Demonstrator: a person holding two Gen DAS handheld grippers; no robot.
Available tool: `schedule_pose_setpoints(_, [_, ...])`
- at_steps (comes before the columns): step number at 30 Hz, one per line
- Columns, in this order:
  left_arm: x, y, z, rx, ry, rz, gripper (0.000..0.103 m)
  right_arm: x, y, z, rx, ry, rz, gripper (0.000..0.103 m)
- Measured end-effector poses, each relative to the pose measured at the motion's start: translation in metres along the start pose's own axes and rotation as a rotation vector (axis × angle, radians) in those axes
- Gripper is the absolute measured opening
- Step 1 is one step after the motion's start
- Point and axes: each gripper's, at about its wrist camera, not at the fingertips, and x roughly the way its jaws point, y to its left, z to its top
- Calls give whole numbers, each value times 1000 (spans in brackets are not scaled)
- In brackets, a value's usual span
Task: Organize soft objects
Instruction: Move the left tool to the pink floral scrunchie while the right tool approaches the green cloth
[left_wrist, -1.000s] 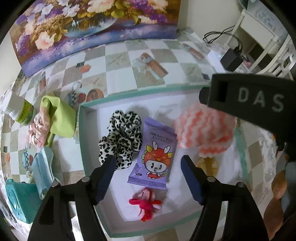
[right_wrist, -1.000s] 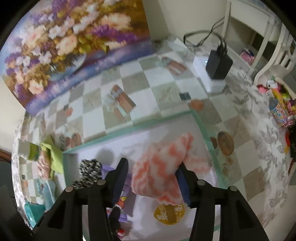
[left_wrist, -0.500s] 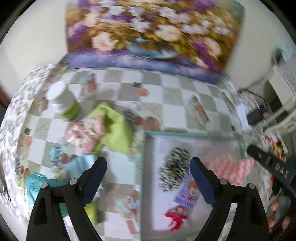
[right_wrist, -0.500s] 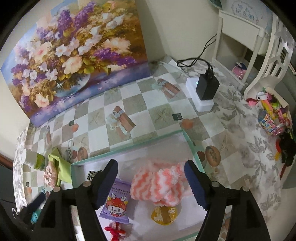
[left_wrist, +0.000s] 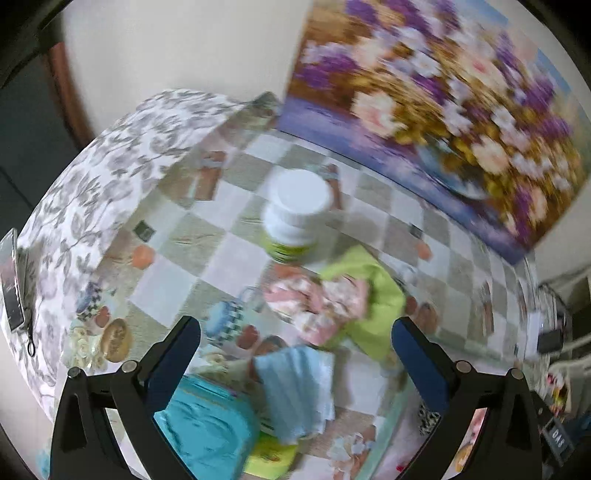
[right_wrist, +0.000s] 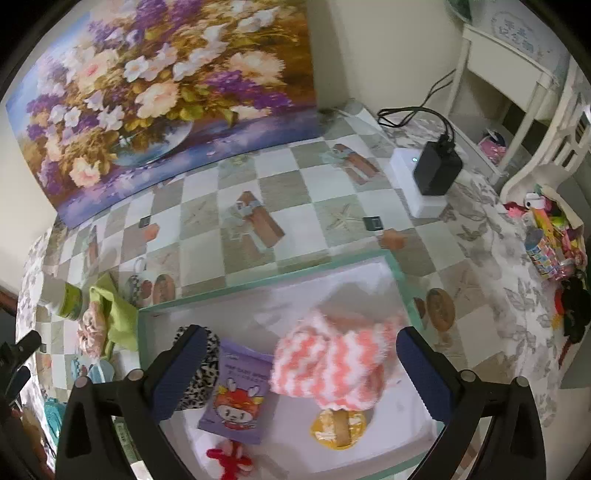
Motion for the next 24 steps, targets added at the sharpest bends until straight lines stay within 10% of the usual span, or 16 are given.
schedule_pose_setpoints(24, [-9,96,21,-224,-28,8,103,-8,142,-19,-307,-37,97,103])
